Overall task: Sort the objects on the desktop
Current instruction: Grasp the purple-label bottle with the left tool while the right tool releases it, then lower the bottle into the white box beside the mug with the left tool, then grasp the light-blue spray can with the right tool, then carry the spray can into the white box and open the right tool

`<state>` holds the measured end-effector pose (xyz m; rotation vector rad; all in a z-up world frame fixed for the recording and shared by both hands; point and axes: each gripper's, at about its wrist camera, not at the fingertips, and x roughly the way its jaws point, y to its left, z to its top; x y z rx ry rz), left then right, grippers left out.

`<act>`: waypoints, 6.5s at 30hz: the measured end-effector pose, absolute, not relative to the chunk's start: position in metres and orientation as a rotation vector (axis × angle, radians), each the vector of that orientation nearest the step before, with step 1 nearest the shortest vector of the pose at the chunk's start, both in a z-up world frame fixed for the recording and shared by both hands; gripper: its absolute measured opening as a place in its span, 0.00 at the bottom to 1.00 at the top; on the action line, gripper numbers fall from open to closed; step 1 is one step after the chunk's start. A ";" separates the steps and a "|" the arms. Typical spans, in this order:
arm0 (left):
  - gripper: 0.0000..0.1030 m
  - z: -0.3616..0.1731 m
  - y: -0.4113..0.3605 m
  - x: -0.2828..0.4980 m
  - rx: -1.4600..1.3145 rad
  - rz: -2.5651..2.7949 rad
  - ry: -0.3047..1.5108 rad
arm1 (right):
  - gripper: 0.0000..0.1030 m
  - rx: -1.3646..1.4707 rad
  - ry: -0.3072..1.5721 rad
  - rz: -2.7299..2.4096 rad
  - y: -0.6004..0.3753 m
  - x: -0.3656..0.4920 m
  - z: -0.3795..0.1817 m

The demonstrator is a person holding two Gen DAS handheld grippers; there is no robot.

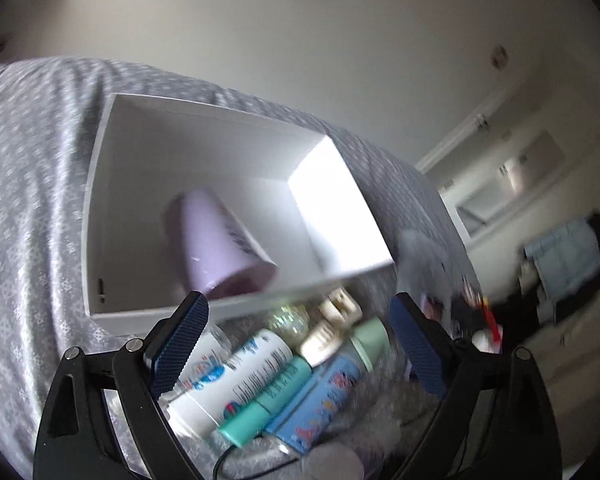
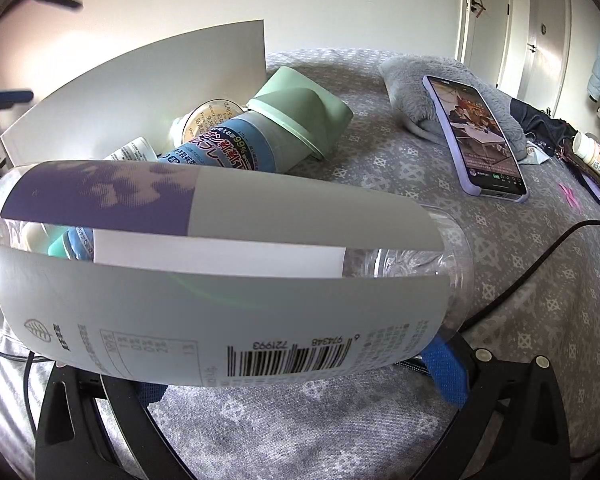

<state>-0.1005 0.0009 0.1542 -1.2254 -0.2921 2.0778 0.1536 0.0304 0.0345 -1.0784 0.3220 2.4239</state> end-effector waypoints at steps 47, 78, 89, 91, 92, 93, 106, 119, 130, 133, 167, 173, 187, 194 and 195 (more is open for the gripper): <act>0.60 0.158 -0.022 -0.042 -1.050 1.709 -0.084 | 1.00 -1.067 0.340 2.425 0.078 0.141 0.033; 0.99 0.151 -0.063 -0.046 -1.036 2.490 -0.321 | 1.00 -1.063 0.342 2.428 0.118 0.133 0.027; 0.99 0.084 -0.096 0.049 -1.081 2.711 -0.158 | 1.00 -1.023 0.566 2.706 0.167 0.129 0.082; 0.99 0.078 -0.091 0.047 -1.112 2.716 -0.120 | 1.00 -1.029 0.559 2.697 0.178 0.120 0.093; 0.99 0.075 -0.088 0.044 -1.144 2.693 -0.118 | 1.00 -1.051 0.579 2.678 0.181 0.115 0.094; 0.99 0.071 -0.087 0.038 -1.179 2.663 -0.129 | 0.99 -1.099 0.604 2.644 0.187 0.105 0.092; 0.99 0.038 -0.095 0.026 -1.342 2.662 -0.152 | 0.67 -1.430 0.990 2.449 0.212 -0.001 0.035; 1.00 0.030 -0.079 0.020 -1.395 2.729 0.019 | 0.51 -1.312 1.157 2.715 0.224 0.067 0.088; 1.00 0.029 -0.080 0.022 -1.369 2.755 0.041 | 0.49 -0.942 1.164 2.904 0.239 0.008 0.189; 1.00 0.029 -0.080 0.022 -1.363 2.759 0.044 | 0.49 -0.883 1.127 2.871 0.244 -0.029 0.195; 1.00 0.029 -0.076 0.028 -1.340 2.786 0.060 | 0.49 -0.738 1.025 2.704 0.285 -0.088 0.193; 1.00 0.030 -0.075 0.029 -1.340 2.790 0.064 | 0.49 -0.839 0.874 2.701 0.290 -0.087 0.207; 1.00 0.030 -0.076 0.029 -1.337 2.789 0.064 | 0.58 -1.068 0.519 2.767 0.241 -0.112 0.176; 1.00 0.031 -0.076 0.028 -1.340 2.789 0.059 | 1.00 -0.731 0.374 2.863 0.236 -0.002 0.195; 1.00 0.031 -0.076 0.029 -1.341 2.786 0.053 | 1.00 -0.759 0.369 2.848 0.237 0.013 0.189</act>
